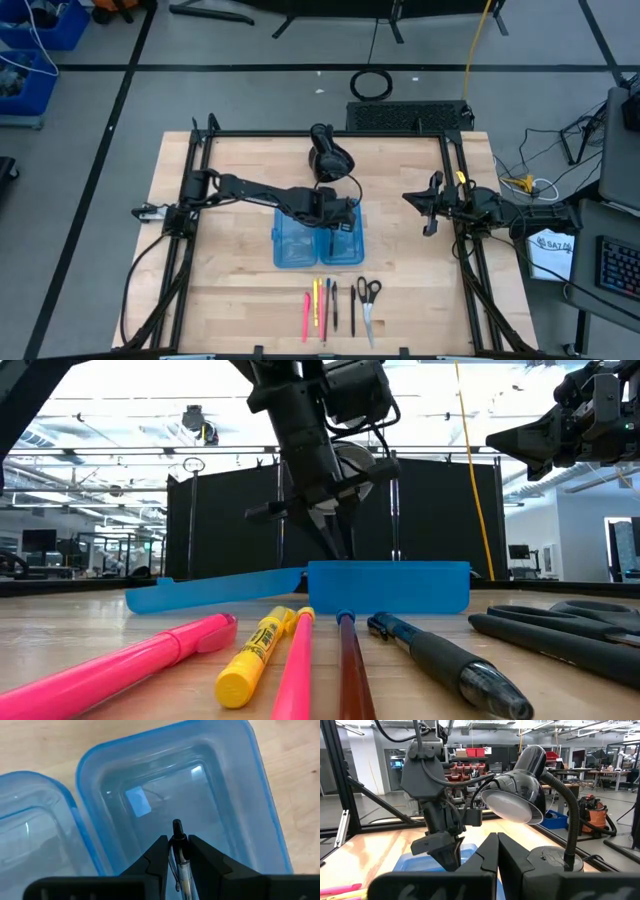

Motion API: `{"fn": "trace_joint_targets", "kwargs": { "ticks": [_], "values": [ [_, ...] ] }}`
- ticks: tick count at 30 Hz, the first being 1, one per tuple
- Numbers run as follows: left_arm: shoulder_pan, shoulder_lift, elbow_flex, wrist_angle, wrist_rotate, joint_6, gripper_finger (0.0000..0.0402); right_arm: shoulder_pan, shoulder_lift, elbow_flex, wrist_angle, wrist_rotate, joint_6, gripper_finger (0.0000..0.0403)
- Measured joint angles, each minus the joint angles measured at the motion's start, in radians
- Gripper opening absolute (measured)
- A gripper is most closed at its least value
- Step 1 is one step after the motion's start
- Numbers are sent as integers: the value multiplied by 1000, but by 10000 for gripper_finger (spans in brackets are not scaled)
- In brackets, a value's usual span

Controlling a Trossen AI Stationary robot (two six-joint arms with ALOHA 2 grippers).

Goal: Pick & place school supplies into a supply box
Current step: Put the left black pen into the blue supply box

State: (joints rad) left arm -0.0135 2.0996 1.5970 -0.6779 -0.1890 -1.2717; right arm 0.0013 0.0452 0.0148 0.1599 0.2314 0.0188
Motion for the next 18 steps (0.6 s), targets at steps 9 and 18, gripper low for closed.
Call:
{"fn": "trace_joint_targets", "kwargs": {
  "ticks": [9,18],
  "values": [
    [0,17,0,-5,-25,-12,72,0,0,0,0,0,0,0],
    [5,24,0,-7,-40,-21,72,0,0,0,0,0,0,0]
  ]
}}
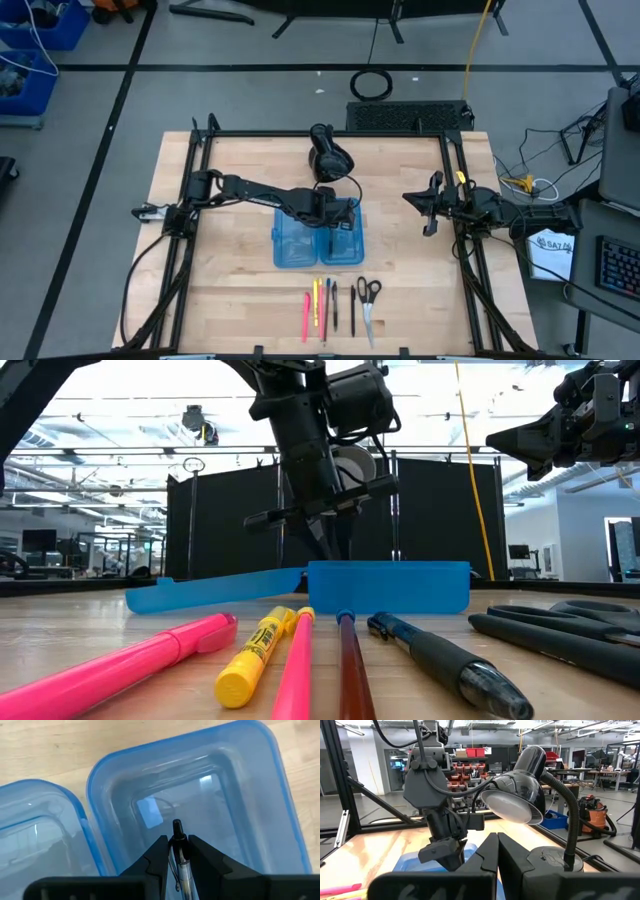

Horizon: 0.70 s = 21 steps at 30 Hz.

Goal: Pick & place school supplies into a supply box
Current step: Put the left black pen into the blue supply box

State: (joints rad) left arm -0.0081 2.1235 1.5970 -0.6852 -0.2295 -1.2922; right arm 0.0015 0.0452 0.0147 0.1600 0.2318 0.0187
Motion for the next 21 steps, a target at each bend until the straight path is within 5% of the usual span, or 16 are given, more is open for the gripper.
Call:
{"fn": "trace_joint_targets", "kwargs": {
  "ticks": [21],
  "values": [
    [20,59,0,31,42,35,72,0,2,0,-1,0,-2,0]
  ]
}}
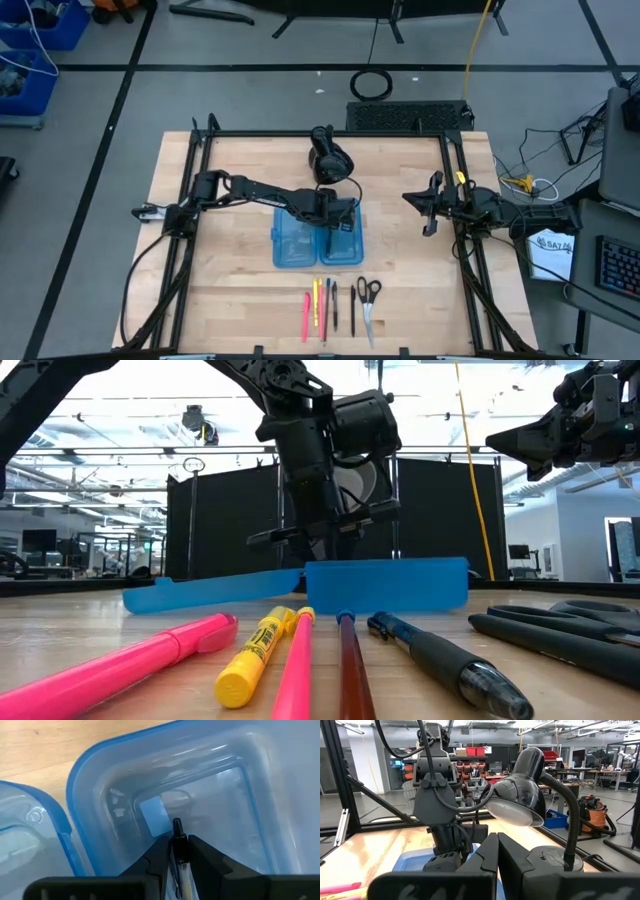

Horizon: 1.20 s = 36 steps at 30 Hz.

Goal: Pick & place school supplies into a supply box
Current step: Put the left black pen into the blue supply box, then put the left pink pen into the blue supply box

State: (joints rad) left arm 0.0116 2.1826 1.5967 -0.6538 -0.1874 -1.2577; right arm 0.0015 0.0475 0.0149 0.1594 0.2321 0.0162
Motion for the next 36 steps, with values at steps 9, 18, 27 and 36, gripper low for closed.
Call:
{"fn": "trace_joint_targets", "kwargs": {
  "ticks": [9,18,27,36],
  "values": [
    [-7,-3,0,40,-1,56,75,0,0,0,1,0,2,0],
    [-8,-5,0,39,12,59,159,0,0,0,0,-1,6,0],
    [-7,-98,0,43,22,134,217,0,0,0,-3,-2,6,0],
    [-84,-319,1,-17,19,221,180,0,1,0,-8,-2,14,0]
  ]
}}
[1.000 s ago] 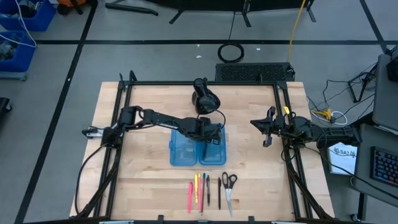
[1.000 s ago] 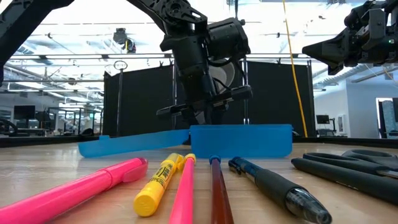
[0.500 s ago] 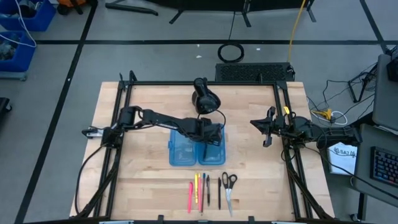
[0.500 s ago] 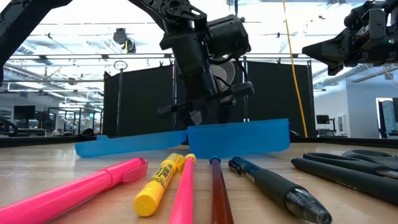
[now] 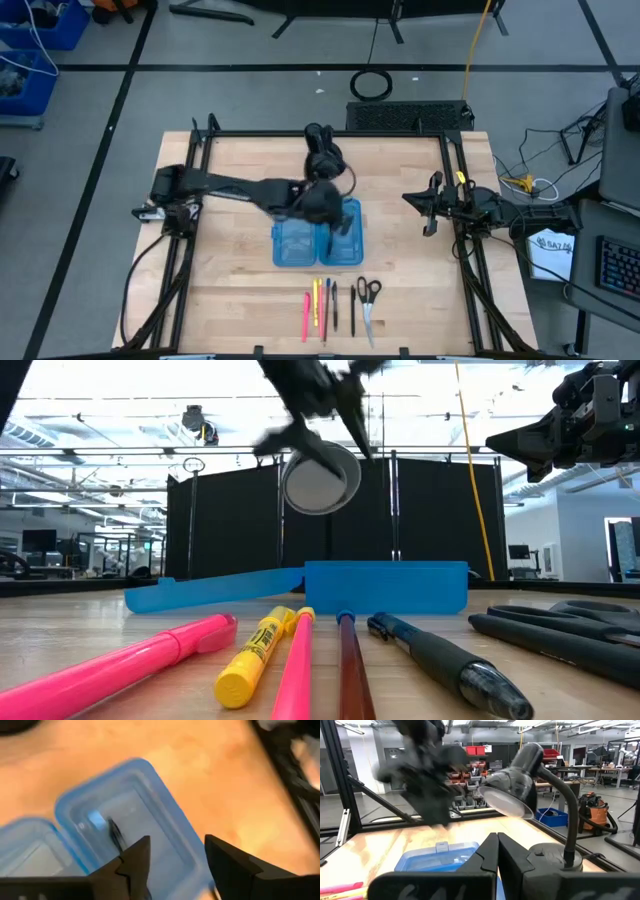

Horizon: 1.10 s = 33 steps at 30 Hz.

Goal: Pick & place school supplies into a supply box
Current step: Put the left pink pen into the blue supply box

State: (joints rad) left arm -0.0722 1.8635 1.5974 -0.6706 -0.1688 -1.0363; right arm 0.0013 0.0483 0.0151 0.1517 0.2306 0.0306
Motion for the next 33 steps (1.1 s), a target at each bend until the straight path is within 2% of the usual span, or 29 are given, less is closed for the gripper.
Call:
{"fn": "trace_joint_targets", "kwargs": {
  "ticks": [8,14,18,23,27,30,33],
  "values": [
    [-206,-95,0,-223,-65,-166,91,0,9,0,0,0,10,0],
    [-374,-59,0,-241,-120,-294,11,0,12,0,0,0,10,0],
    [-464,5,0,-203,-177,-413,7,0,12,0,1,0,9,0],
    [-548,123,0,-40,-185,-517,5,0,12,0,1,1,9,0],
    [-607,209,0,97,-266,-566,3,0,12,0,0,1,9,0],
    [-641,254,-1,79,-329,-673,4,0,12,0,0,2,9,0],
    [-660,271,-1,44,-336,-746,3,0,11,0,1,2,7,0]
  ]
}}
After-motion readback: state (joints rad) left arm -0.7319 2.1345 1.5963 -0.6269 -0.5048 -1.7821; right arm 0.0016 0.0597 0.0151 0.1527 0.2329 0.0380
